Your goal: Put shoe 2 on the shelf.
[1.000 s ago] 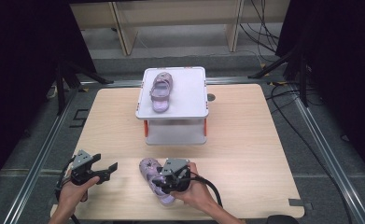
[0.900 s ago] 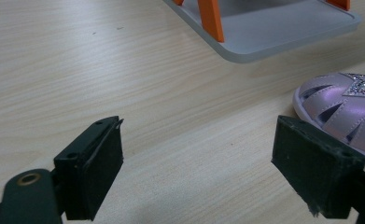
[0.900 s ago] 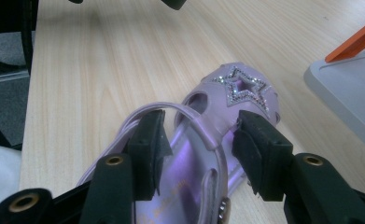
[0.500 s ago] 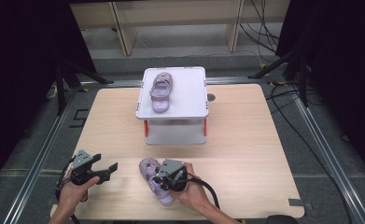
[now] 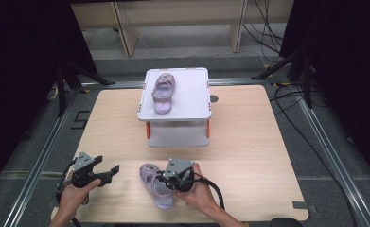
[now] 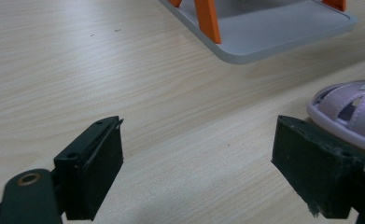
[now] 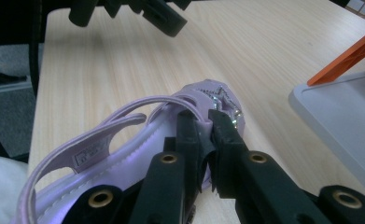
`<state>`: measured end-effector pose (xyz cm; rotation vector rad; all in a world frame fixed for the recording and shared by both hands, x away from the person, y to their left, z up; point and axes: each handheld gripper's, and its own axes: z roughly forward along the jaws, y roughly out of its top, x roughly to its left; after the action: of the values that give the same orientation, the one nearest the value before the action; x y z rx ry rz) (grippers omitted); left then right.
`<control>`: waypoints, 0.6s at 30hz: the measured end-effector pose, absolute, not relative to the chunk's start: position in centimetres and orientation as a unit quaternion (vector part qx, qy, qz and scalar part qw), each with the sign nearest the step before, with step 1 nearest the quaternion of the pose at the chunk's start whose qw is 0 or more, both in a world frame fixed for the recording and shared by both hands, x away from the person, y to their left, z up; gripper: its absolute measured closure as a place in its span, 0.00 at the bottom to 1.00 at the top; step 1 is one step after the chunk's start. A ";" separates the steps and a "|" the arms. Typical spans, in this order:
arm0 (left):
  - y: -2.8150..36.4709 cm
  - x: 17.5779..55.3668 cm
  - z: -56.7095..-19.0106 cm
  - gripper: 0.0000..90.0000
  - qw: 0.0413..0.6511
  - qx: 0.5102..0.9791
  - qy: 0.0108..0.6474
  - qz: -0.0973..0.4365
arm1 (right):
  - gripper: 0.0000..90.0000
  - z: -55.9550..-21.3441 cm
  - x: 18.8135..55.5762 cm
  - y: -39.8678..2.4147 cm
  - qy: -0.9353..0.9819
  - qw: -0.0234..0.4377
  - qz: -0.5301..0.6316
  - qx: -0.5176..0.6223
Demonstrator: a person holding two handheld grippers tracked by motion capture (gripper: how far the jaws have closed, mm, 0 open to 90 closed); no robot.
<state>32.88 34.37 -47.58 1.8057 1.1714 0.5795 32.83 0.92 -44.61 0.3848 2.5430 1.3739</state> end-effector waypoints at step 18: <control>34.4 32.7 -47.6 0.17 0.441 0.728 0.471 0.232 | 0.93 -40.3 34.1 -2.2 0.841 0.131 0.503 0.150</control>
<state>32.72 34.38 -47.58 1.8068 1.1692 0.5771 34.10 -2.19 -40.35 0.4354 2.4425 1.4611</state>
